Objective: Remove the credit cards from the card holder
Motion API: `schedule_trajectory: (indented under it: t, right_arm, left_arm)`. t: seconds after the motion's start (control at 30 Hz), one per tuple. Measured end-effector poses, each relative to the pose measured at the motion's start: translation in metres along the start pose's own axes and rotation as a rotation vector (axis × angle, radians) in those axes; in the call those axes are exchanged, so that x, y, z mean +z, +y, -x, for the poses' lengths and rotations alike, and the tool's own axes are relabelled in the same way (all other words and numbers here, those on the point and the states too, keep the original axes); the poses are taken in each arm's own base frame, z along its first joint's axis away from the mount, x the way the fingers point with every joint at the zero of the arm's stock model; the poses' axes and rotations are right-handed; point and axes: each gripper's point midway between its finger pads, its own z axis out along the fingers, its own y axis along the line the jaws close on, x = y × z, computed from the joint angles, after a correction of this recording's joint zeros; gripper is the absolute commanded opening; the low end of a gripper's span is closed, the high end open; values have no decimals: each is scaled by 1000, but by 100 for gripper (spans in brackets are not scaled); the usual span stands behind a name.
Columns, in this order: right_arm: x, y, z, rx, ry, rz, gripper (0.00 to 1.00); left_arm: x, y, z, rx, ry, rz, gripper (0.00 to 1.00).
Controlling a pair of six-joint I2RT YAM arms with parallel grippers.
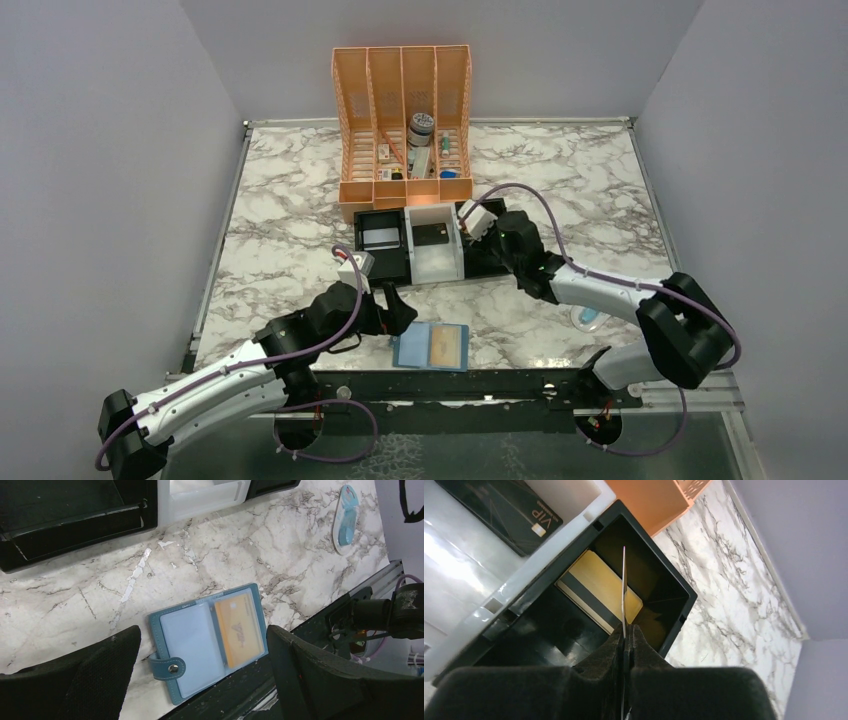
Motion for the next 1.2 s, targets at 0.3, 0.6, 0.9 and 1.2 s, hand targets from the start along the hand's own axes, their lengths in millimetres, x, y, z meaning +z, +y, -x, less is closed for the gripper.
schedule_trajectory:
  t: [0.3, 0.6, 0.9, 1.2]
  right_arm:
    - [22, 6, -17, -225, 34, 9, 1]
    - [42, 17, -39, -333, 81, 60, 3]
    - [57, 15, -37, -368, 52, 83, 9]
    - [63, 24, -35, -396, 19, 134, 43]
  left_arm:
    - [-1, 1, -3, 21, 16, -4, 99]
    - [-2, -2, -7, 34, 39, -25, 99]
    - [-3, -4, -7, 34, 39, -35, 99]
    - [-3, -2, -9, 34, 42, -32, 99]
